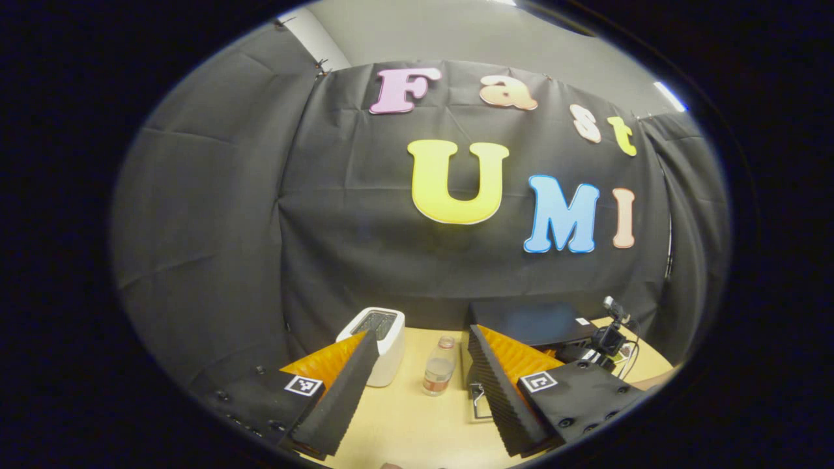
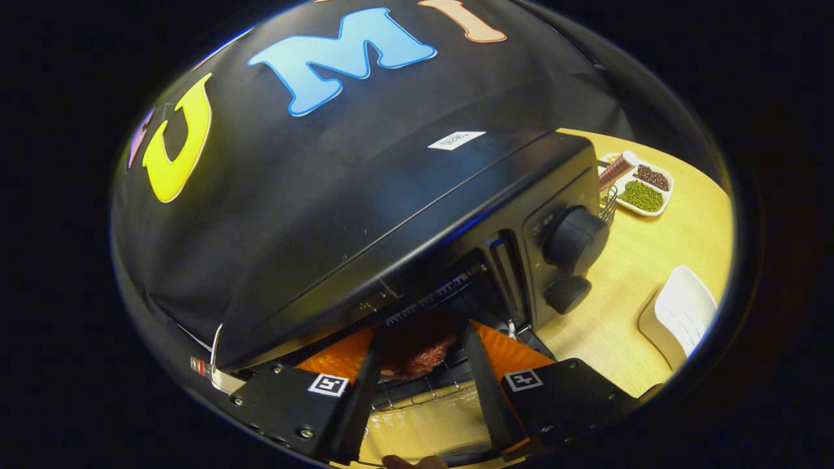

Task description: Open the electric oven with the left hand, put the food in, and close the electric oven.

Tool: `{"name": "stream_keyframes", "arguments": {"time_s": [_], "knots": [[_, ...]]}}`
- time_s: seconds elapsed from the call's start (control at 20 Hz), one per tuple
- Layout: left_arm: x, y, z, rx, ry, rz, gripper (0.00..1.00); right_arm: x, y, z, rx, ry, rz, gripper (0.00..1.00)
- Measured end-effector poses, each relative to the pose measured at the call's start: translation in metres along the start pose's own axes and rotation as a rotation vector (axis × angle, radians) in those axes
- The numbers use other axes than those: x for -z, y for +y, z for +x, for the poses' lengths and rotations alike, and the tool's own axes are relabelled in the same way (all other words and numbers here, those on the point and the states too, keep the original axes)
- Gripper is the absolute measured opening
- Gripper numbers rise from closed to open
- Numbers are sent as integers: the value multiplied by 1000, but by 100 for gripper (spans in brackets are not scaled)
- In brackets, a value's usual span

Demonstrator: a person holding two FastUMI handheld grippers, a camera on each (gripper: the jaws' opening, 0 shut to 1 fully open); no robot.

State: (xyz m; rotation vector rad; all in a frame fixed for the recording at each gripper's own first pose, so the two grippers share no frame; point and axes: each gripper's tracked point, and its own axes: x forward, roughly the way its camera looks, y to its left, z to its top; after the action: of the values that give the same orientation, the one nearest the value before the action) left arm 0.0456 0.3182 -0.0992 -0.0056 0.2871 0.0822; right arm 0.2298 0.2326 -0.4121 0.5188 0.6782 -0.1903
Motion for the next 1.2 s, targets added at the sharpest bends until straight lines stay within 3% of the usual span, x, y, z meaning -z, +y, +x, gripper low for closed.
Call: {"name": "stream_keyframes", "arguments": {"time_s": [0.15,0.2,0.3,0.5,0.8,1.05,1.2], "knots": [[2,-15,8,31,-7,-11,99,-11,-9,-22,6,-32,-41,72],[0,-20,10,44,-12,-7,94,-16,-12,-31,8,-44,-61,72],[-5,-34,13,70,-20,0,99,-25,-21,-57,16,-56,-110,72],[-12,-73,21,132,-38,0,99,-69,-38,-115,22,-177,-173,72],[-10,-151,29,219,-32,34,99,-131,-37,-216,-75,-331,-363,72],[-11,-203,24,229,-42,46,99,-183,-48,-280,-102,-464,-492,74],[-12,-233,20,235,-46,41,99,-209,-46,-310,-139,-522,-496,74]]}}
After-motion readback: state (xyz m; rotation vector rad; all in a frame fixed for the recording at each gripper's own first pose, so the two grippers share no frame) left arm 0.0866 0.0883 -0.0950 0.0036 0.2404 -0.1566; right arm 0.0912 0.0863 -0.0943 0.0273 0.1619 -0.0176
